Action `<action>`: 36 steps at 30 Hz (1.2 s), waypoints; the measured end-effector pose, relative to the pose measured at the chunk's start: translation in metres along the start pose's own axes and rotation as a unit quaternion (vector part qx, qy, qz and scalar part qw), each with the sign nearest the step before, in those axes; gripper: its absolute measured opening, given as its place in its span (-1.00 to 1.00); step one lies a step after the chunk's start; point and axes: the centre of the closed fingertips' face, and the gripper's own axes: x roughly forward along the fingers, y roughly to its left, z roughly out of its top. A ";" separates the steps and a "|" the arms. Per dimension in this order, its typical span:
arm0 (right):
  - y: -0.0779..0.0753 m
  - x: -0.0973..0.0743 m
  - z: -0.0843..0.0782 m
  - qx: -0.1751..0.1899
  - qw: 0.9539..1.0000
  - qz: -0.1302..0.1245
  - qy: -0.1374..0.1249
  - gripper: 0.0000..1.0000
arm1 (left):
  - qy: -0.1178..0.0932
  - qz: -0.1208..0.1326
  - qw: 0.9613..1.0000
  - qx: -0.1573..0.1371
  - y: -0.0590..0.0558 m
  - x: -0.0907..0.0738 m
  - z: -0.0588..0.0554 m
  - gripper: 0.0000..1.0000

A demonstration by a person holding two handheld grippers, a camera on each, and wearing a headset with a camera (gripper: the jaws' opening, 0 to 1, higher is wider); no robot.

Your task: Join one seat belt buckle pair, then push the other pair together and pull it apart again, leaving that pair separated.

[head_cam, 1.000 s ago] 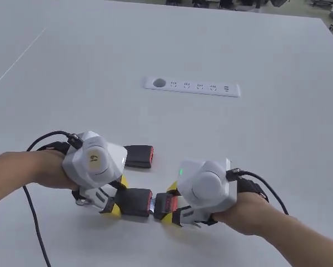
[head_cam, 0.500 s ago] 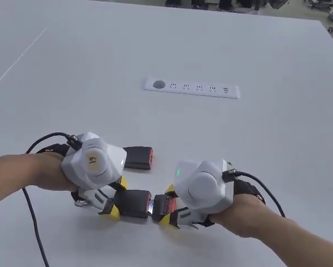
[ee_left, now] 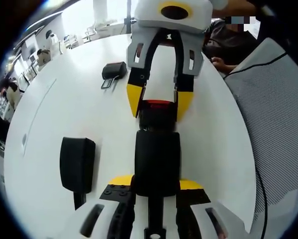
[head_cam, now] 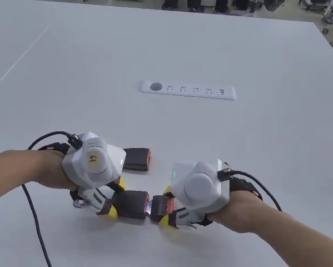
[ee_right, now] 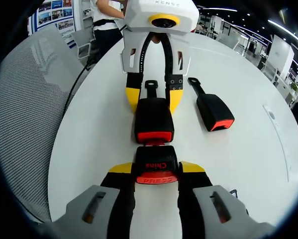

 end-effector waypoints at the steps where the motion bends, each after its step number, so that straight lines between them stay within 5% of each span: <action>1: 0.000 0.000 0.000 -0.001 1.000 0.001 0.000 -0.40 | 0.000 0.001 1.000 -0.001 0.000 0.000 0.000 -0.38; 36: -0.002 -0.022 -0.030 -0.006 1.000 -0.007 0.015 -0.40 | 0.006 0.006 1.000 -0.012 -0.001 0.000 0.000 -0.38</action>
